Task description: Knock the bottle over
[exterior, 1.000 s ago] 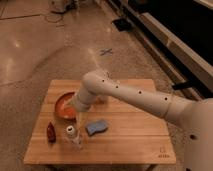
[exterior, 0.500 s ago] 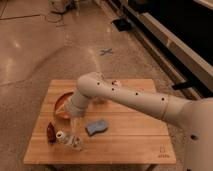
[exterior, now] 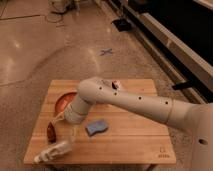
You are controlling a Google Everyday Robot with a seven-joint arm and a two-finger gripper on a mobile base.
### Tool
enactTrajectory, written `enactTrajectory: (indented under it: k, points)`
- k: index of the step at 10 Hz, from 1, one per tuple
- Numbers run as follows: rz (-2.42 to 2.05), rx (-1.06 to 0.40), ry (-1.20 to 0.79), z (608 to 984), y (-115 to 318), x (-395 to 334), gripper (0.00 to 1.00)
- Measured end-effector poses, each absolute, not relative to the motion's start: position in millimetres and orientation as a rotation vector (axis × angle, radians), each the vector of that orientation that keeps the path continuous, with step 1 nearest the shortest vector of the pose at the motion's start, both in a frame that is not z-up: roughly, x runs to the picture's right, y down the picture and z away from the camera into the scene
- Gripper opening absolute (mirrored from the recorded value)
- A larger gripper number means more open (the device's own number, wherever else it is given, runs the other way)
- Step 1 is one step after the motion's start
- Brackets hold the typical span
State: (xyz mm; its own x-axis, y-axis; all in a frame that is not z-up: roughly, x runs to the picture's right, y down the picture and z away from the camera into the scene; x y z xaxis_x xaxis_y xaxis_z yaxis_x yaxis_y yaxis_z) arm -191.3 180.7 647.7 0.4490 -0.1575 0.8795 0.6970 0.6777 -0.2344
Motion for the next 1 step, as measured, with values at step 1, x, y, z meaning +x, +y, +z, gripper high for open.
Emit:
enactTrajectory:
  k: [1]
  points:
    - [-0.571,-0.642,-0.969,648.3,179.8,-189.5,0.75]
